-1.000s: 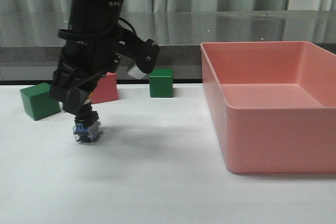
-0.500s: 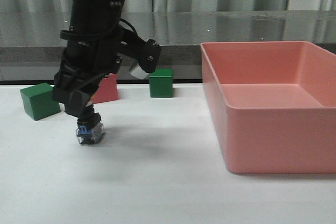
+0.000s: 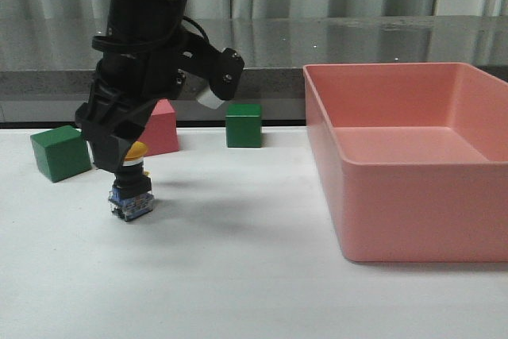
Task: Place and stand button with both arms
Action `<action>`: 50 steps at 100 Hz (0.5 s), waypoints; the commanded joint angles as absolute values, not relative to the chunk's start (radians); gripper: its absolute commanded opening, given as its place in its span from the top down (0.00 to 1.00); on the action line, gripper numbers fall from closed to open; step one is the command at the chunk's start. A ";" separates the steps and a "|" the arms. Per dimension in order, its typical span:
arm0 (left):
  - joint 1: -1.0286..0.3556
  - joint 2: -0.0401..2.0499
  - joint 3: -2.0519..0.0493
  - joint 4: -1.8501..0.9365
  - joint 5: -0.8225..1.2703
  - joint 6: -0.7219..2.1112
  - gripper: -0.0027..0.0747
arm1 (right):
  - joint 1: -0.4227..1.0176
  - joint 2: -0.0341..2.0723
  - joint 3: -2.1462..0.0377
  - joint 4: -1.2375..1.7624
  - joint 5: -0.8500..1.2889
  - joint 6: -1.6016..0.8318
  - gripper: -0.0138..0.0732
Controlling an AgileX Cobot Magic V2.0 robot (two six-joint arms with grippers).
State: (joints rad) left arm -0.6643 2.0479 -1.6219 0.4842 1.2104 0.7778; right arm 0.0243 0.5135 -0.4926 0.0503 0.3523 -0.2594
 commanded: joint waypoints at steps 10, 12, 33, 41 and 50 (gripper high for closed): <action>-0.673 1.942 -1.655 0.495 1.265 0.743 0.29 | 0.018 0.514 -0.519 0.049 0.270 -0.260 0.91; -0.673 1.933 -1.655 0.492 1.265 0.738 0.29 | 0.018 0.514 -0.519 0.049 0.270 -0.260 0.91; -0.673 1.841 -1.655 0.449 1.265 0.736 0.29 | 0.018 0.514 -0.519 0.049 0.270 -0.260 0.91; -0.673 1.804 -1.655 0.448 1.265 0.736 0.30 | 0.018 0.514 -0.519 0.049 0.270 -0.260 0.91; -0.673 1.759 -1.655 0.448 1.265 0.736 0.30 | 0.018 0.514 -0.519 0.049 0.270 -0.260 0.91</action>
State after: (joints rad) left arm -0.6643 1.8488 -1.6242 0.4320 1.2156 0.7490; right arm 0.0243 0.5135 -0.4926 0.0503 0.3523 -0.2594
